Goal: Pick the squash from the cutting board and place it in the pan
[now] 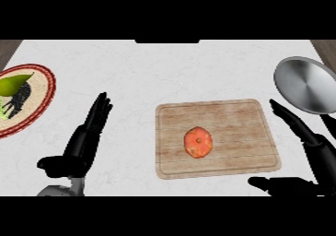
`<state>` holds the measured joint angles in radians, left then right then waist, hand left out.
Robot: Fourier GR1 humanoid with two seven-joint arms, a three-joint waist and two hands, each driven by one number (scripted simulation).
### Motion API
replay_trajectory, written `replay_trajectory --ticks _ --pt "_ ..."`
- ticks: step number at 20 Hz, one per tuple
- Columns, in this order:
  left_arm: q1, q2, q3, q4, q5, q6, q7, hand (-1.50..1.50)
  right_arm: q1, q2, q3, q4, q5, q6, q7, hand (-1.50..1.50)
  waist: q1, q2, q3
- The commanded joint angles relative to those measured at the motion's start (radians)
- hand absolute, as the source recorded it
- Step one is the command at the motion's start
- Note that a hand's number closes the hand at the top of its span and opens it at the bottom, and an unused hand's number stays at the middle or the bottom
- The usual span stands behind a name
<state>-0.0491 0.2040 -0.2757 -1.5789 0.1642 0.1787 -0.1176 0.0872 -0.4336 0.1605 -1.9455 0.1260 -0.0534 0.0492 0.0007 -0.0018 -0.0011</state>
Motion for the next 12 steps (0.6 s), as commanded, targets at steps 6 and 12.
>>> replay_trajectory --ticks 6,12 --pt "-0.011 -0.015 -0.007 -0.017 -0.014 -0.009 0.024 0.0 -0.289 -0.03 0.177 0.128 0.169 0.161 0.354 -1.5 0.024 0.004 0.0" --pt "-0.056 -0.036 0.015 0.089 -0.015 -0.032 -0.029 0.0 -0.4 0.029 0.361 0.24 0.287 0.282 0.477 -1.5 0.018 0.007 0.0"
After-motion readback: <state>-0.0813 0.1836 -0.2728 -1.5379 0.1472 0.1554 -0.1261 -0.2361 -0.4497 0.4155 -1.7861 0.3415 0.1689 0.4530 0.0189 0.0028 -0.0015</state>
